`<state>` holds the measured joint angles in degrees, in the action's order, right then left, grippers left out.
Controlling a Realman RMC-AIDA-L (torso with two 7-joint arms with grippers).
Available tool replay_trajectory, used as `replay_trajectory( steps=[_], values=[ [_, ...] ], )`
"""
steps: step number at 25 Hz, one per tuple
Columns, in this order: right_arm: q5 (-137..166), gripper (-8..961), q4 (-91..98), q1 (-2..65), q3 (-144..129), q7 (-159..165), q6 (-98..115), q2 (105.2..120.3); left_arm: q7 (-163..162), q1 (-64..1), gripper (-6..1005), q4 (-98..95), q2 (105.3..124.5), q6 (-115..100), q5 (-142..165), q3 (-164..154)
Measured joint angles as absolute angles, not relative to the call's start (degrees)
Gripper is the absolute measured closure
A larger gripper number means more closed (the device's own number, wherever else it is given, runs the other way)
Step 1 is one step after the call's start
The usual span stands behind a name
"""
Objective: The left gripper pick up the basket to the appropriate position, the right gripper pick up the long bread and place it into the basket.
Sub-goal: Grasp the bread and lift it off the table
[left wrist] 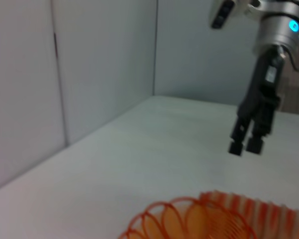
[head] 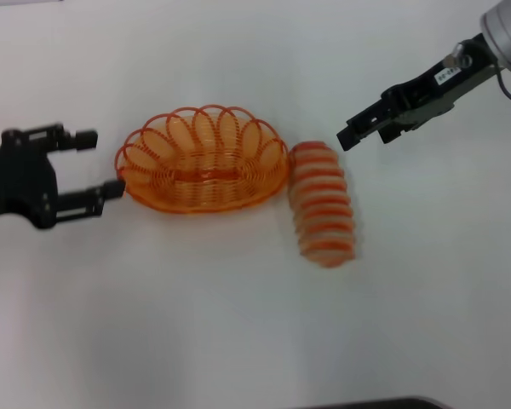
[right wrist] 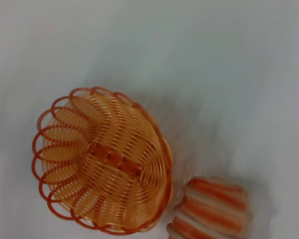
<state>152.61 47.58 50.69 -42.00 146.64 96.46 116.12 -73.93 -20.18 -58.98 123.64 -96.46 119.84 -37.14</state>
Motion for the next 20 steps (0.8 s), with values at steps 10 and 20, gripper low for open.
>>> replay_trajectory(
  steps=[10, 20],
  values=[
    [153.7, 47, 46.5, 53.2, -46.1, 157.1, 95.3, 117.35, -63.9, -18.0, 266, -52.4, 123.89, -96.7, 123.9, -36.1],
    [154.3, 46, 41.0, 54.7, -48.3, 160.9, 92.0, 117.65, -61.5, -17.3, 267, -51.7, 123.94, -97.2, 125.3, -34.3]
  ],
)
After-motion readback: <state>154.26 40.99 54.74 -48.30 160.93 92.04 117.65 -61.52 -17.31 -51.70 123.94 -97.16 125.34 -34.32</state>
